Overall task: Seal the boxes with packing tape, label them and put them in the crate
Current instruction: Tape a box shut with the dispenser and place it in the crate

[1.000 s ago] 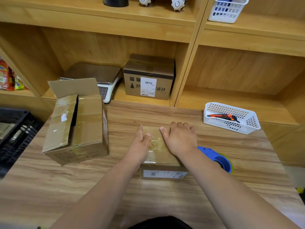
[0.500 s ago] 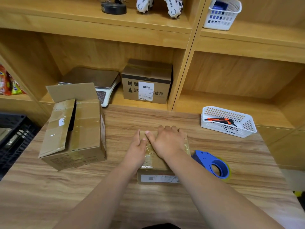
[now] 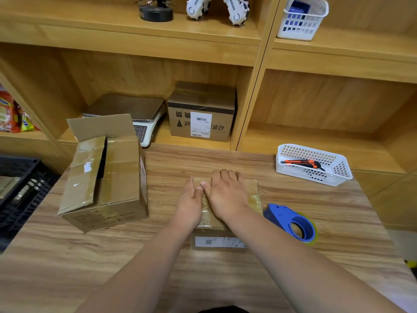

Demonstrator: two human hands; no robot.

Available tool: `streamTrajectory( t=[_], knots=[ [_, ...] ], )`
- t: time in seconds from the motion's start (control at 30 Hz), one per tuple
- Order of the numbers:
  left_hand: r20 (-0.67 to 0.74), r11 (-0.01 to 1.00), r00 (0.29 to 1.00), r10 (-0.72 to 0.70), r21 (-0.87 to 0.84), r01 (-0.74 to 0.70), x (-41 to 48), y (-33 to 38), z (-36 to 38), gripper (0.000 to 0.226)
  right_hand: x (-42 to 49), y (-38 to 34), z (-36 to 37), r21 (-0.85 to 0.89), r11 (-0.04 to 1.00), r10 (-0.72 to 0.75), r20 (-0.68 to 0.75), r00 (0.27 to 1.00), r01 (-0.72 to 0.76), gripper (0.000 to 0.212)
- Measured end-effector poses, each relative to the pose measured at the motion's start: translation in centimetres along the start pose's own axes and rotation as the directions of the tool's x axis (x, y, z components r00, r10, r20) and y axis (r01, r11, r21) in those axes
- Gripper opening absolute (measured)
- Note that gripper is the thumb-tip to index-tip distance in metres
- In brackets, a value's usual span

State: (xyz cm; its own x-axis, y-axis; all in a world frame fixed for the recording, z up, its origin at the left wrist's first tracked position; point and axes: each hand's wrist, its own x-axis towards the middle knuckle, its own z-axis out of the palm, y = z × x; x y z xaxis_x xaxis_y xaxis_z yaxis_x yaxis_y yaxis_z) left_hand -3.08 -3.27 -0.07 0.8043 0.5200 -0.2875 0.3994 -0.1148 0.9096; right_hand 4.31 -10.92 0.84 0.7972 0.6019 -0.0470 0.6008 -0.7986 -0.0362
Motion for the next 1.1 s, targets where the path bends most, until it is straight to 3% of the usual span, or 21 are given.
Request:
streamTrajectory(
  t=[0.1, 0.23, 0.33, 0.5, 0.73, 0.87, 1.0, 1.1],
  knots=[
    [0.000, 1.000, 1.000, -0.004, 0.007, 0.004, -0.1, 0.1, 0.0, 0.051, -1.2, 0.9, 0.0, 0.047, 0.985, -0.167, 0.049, 0.985, 0.165, 0.059],
    [0.019, 1.000, 1.000, -0.008, -0.012, 0.008, -0.1, 0.0, -0.2, 0.051, -3.1, 2.0, -0.1, 0.017, 0.913, -0.406, 0.125, 0.905, 0.407, 0.060],
    [0.030, 0.999, 0.999, 0.016, 0.034, -0.017, -0.2, -0.2, -0.3, 0.052, -4.2, 3.3, -0.1, 0.001, 0.879, -0.472, 0.151, 0.869, 0.477, 0.069],
    [0.030, 0.946, 0.980, 0.196, 0.256, -0.197, 0.2, -1.0, -0.5, 0.046, -5.3, 6.3, 0.2, -0.021, 0.860, -0.505, 0.116, 0.855, 0.510, 0.073],
    [0.129, 0.894, 0.975, 0.180, 0.393, -0.217, 0.4, -1.1, -1.5, 0.045, -6.5, 9.5, -0.3, -0.162, 0.899, -0.396, 0.095, 0.913, 0.406, 0.075],
    [0.221, 0.914, 0.962, 0.158, 0.336, -0.228, -0.5, -1.2, -1.9, 0.051, -6.8, 9.6, -0.3, -0.042, 0.938, -0.336, 0.132, 0.933, 0.344, 0.093],
    [0.255, 0.969, 0.958, 0.133, 0.168, -0.179, -2.3, -1.3, -1.4, 0.061, -7.1, 8.7, 0.2, 0.007, 0.993, -0.120, 0.131, 0.984, 0.120, 0.105],
    [0.215, 0.987, 0.970, 0.112, 0.092, -0.134, -3.2, -0.6, -0.7, 0.066, -7.4, 7.4, 0.2, 0.280, 0.955, 0.057, 0.161, 0.985, -0.101, 0.099]
  ],
)
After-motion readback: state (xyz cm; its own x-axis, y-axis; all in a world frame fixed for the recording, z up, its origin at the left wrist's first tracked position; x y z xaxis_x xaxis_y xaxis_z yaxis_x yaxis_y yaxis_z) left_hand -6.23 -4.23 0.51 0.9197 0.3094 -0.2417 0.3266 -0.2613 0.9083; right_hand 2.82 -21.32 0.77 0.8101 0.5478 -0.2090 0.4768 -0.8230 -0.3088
